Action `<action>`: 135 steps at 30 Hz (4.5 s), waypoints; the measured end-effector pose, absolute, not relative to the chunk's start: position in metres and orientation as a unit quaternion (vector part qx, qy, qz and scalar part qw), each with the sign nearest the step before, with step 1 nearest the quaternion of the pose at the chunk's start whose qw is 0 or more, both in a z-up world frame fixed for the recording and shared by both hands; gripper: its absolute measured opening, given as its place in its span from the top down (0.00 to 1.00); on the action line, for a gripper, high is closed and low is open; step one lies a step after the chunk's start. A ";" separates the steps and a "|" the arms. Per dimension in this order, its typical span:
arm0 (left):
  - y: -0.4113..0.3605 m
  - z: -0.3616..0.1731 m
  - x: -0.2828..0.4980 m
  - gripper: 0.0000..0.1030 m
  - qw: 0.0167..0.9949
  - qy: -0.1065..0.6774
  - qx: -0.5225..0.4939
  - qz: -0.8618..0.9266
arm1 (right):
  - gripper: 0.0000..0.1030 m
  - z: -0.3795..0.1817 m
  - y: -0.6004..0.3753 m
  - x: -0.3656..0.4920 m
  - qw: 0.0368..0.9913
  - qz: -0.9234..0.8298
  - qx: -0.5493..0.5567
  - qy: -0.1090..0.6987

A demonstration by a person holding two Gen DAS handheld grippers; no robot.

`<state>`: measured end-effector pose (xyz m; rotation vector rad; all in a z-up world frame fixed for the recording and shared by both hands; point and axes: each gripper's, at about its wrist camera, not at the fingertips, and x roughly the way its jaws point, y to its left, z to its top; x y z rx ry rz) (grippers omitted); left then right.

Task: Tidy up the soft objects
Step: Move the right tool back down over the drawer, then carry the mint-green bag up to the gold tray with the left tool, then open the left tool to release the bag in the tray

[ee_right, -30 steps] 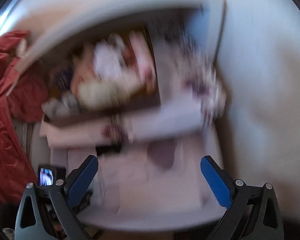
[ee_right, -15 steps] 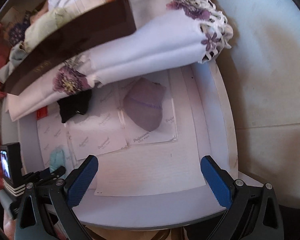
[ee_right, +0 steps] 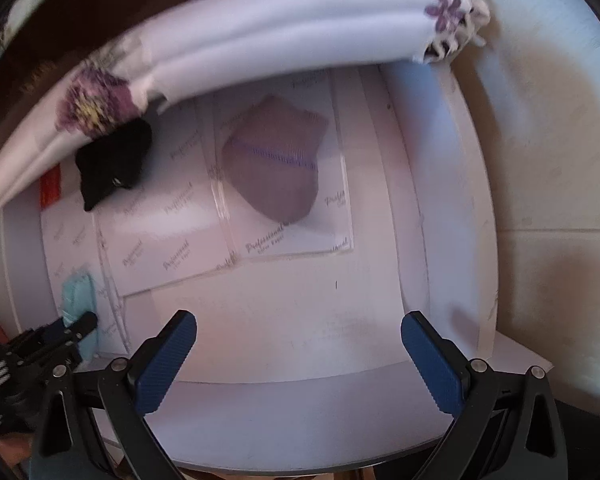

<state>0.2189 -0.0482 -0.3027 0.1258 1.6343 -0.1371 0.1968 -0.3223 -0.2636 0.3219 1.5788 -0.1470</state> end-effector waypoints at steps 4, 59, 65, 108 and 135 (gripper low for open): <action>-0.044 -0.300 0.220 0.73 0.681 0.728 0.044 -0.063 | 0.00 -0.282 -0.317 0.193 0.672 -0.062 0.138 0.725; -0.024 -0.120 0.224 0.73 0.868 0.489 -0.040 -0.079 | 0.00 -0.306 -0.293 0.202 0.674 -0.057 0.106 0.729; -0.024 -0.101 0.221 0.73 0.886 0.457 -0.028 -0.072 | 0.00 -0.297 -0.288 0.200 0.684 -0.060 0.097 0.720; -0.019 -0.053 0.283 0.73 0.882 0.448 -0.117 -0.090 | 0.00 -0.289 -0.282 0.206 0.697 -0.033 0.136 0.703; -0.081 -0.119 0.365 0.56 0.845 0.503 -0.087 -0.160 | 0.00 -0.287 -0.265 0.214 0.698 -0.011 0.148 0.701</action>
